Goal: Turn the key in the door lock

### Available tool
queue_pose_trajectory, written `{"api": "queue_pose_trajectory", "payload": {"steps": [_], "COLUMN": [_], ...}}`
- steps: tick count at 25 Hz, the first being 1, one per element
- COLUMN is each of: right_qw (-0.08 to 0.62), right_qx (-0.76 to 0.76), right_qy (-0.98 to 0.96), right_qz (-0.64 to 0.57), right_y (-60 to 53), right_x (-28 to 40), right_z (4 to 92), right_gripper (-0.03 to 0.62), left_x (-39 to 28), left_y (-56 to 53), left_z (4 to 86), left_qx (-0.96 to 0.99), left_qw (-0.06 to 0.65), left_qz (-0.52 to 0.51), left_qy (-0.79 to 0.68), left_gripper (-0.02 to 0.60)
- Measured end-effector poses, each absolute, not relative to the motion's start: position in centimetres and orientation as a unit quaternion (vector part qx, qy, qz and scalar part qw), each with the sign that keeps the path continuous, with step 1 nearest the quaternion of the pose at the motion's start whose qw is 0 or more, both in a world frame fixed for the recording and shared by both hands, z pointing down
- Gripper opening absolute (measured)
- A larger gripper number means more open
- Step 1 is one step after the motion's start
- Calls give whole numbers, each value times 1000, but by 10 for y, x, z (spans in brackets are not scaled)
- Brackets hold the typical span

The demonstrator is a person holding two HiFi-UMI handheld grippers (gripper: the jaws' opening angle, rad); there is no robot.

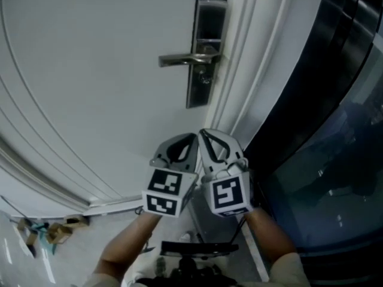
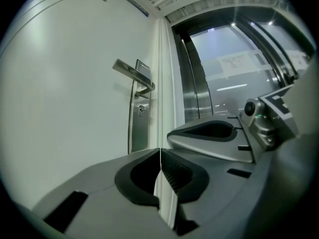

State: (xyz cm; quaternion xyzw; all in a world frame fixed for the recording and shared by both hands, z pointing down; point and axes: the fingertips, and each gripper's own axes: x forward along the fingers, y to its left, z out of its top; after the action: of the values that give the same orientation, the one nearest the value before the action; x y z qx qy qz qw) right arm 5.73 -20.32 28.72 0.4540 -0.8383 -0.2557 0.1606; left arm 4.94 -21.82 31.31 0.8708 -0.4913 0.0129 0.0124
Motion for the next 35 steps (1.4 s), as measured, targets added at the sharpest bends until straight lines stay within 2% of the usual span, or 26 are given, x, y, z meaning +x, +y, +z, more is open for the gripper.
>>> {"api": "queue_pose_trajectory", "payload": {"steps": [7, 18, 27, 33, 35], "right_qw": [197, 287, 372, 381, 375], "right_qx": [428, 433, 450, 467, 472], "right_qy": [-789, -702, -624, -612, -614], "right_qz": [-394, -488, -519, -513, -509], "right_y": [-230, -274, -315, -327, -328], "right_x": [62, 62, 61, 60, 58], "right_z": [242, 224, 230, 229, 228], "right_gripper": [45, 64, 91, 89, 70], "left_x": [54, 53, 46, 43, 41], "left_y": [-244, -273, -290, -299, -300], "left_z": [295, 286, 283, 287, 287], "left_qx": [860, 870, 893, 901, 903], "left_qw": [17, 0, 8, 13, 13], "left_qz": [16, 15, -3, -2, -2], "left_qy": [-509, -493, -450, -433, -430], "left_gripper": [21, 21, 21, 21, 21]}}
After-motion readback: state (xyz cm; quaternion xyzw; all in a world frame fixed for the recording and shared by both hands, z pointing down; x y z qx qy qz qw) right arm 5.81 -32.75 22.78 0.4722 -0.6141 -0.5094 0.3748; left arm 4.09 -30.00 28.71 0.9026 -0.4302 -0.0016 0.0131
